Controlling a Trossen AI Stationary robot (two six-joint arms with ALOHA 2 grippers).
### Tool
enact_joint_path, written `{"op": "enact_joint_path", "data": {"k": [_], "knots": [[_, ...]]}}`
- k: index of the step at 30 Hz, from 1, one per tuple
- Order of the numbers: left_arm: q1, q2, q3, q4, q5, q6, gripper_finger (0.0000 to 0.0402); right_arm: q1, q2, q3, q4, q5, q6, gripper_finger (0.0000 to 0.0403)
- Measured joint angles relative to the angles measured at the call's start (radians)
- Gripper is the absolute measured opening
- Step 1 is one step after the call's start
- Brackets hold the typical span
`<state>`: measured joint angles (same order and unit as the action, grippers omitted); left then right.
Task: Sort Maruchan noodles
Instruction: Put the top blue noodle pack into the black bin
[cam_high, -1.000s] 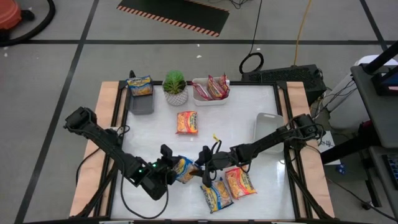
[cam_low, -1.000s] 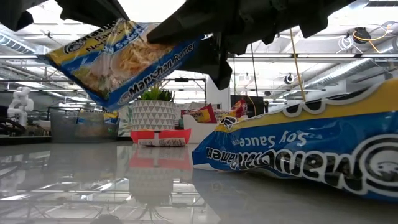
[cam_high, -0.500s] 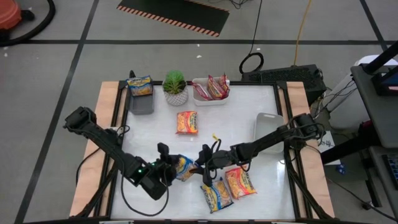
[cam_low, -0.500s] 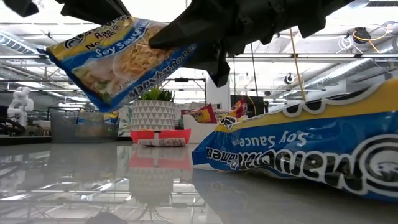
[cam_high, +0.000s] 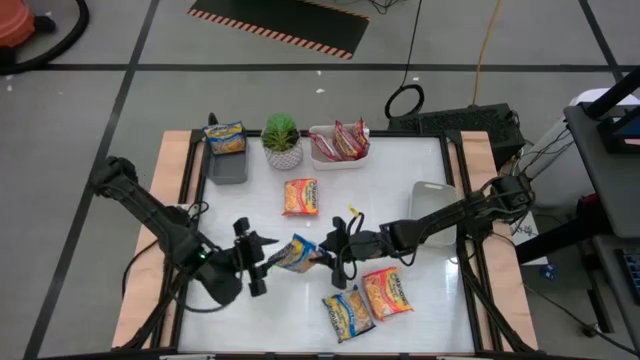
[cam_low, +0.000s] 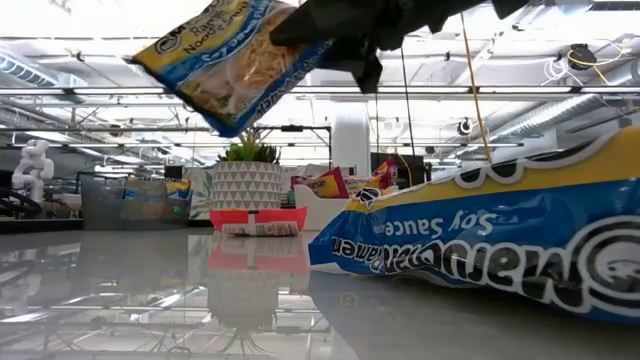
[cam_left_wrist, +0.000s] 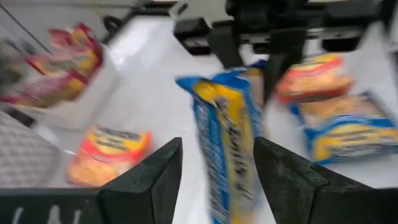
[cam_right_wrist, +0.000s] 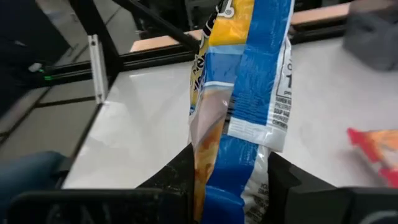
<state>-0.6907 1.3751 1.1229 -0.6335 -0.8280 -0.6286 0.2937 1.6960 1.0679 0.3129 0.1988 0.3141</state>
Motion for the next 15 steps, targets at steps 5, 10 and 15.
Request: {"op": "enact_joint_path", "data": {"k": [5,10,15], "knots": [[-0.041,-0.029,0.0,-0.009,0.103,-0.092,0.0204,0.009,-0.021,0.0,-0.01,0.042,-0.066,0.0095],[-0.072,-0.028,0.0,-0.011,0.106,-0.088,0.0204,0.023,-0.02,0.0,0.031,0.036,-0.089,0.0094],[-0.083,-0.028,0.0,-0.011,0.095,-0.092,0.0205,0.038,-0.02,0.0,0.068,0.034,-0.101,0.0094]]}}
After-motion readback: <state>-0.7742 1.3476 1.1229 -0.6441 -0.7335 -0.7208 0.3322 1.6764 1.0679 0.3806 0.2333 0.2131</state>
